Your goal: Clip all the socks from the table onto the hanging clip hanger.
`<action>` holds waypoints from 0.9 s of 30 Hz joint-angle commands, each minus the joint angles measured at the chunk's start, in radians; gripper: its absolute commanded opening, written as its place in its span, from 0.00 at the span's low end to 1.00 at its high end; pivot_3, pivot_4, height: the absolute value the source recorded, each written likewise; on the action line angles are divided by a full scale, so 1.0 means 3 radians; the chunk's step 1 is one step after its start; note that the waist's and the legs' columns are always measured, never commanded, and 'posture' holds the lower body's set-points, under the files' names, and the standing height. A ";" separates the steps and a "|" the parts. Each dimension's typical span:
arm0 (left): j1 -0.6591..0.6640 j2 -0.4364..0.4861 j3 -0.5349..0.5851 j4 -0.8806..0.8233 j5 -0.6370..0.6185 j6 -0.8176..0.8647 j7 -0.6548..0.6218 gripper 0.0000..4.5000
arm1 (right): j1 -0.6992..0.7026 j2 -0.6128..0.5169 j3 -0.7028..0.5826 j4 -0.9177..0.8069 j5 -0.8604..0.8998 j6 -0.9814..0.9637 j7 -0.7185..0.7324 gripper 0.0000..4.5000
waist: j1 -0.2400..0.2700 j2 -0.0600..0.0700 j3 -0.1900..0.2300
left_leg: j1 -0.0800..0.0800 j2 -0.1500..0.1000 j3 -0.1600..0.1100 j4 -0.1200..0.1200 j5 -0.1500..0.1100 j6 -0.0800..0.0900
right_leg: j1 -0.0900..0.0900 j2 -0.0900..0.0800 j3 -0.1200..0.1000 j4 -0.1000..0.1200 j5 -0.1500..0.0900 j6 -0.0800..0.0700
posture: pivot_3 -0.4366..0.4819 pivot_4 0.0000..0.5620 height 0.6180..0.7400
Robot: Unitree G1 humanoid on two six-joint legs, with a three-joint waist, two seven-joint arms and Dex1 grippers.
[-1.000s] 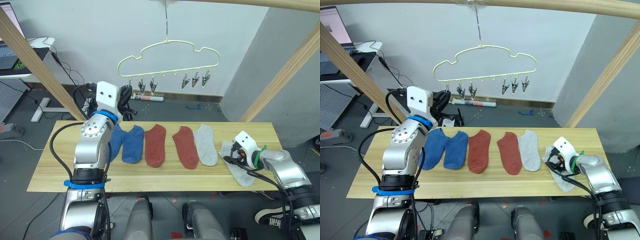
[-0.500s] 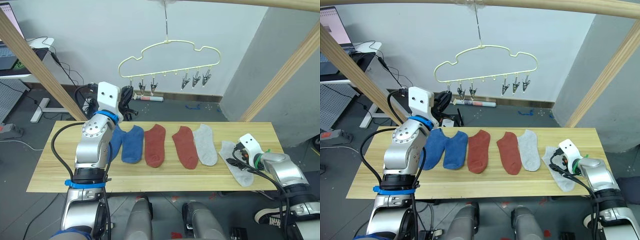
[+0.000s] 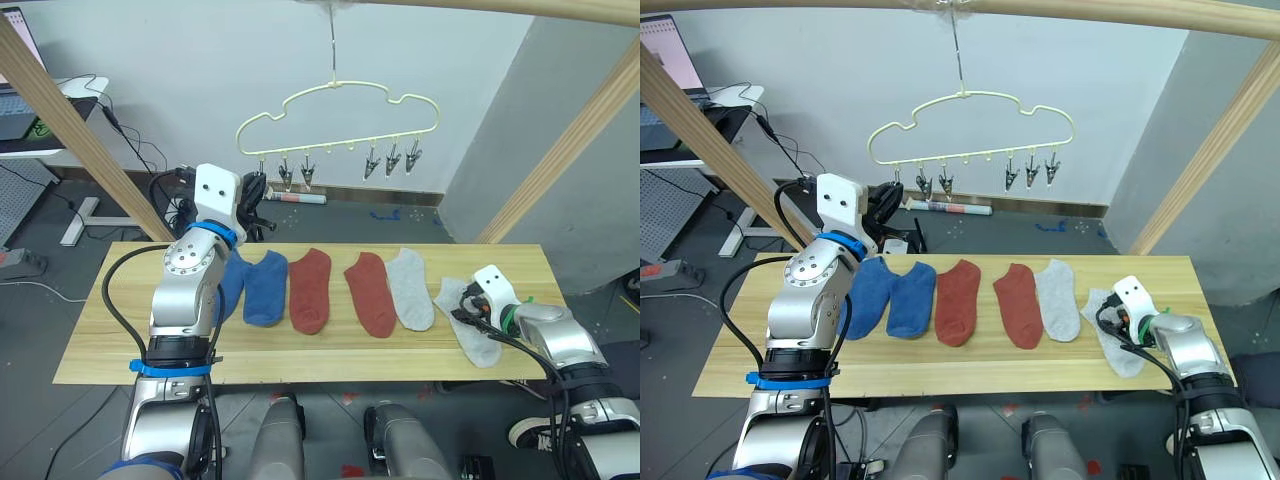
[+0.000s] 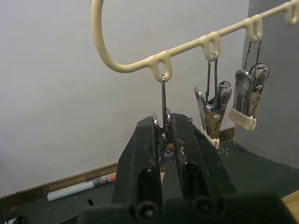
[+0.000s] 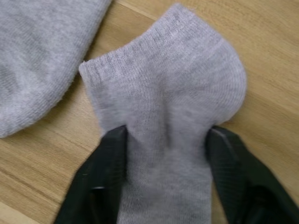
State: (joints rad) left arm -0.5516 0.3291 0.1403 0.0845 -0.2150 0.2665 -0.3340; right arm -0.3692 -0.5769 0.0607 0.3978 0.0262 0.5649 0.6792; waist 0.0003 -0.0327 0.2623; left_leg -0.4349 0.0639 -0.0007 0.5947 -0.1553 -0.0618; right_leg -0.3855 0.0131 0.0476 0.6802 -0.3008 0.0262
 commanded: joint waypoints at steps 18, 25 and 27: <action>-0.0214 -0.0347 0.0834 -0.0190 -0.1562 0.1527 0.0285 0.02 | 0.0036 0.0162 -0.0024 -0.2530 0.0829 0.1272 0.0050 0.01 | -0.0027 0.0007 0.0005 | -0.0004 0.0004 -0.0007 -0.0007 -0.0001 -0.0001 | -0.0008 0.0005 -0.0005 0.0003 0.0000 0.0001 | 0.55 0.47 1.00; -0.0353 -0.0418 0.1179 -0.0195 -0.2397 0.2158 0.0546 0.02 | -0.0526 0.0913 0.0285 -0.2380 0.0902 0.1502 -0.0345 0.01 | -0.0020 0.0006 0.0005 | -0.0006 0.0001 -0.0006 -0.0004 0.0000 -0.0001 | -0.0008 0.0001 -0.0004 0.0002 0.0000 0.0001 | 0.55 0.46 1.00; -0.0357 -0.0424 0.1211 -0.0192 -0.2501 0.2220 0.0624 0.02 | -0.0615 0.1039 0.0346 -0.2281 0.0892 0.1467 -0.0410 0.01 | -0.0017 0.0006 0.0005 | -0.0007 0.0000 -0.0007 -0.0004 -0.0001 -0.0001 | -0.0008 0.0001 -0.0006 0.0001 0.0000 0.0001 | 0.55 0.46 1.00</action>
State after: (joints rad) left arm -0.6505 0.2012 0.4804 0.0434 -0.9233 0.9093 -0.1734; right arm -0.5383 -0.2777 0.1562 -0.2886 0.2896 1.0149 0.5770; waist -0.0049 -0.0308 0.2638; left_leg -0.4372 0.0640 -0.0028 0.5933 -0.1555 -0.0621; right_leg -0.3882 0.0133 0.0457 0.6805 -0.3008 0.0263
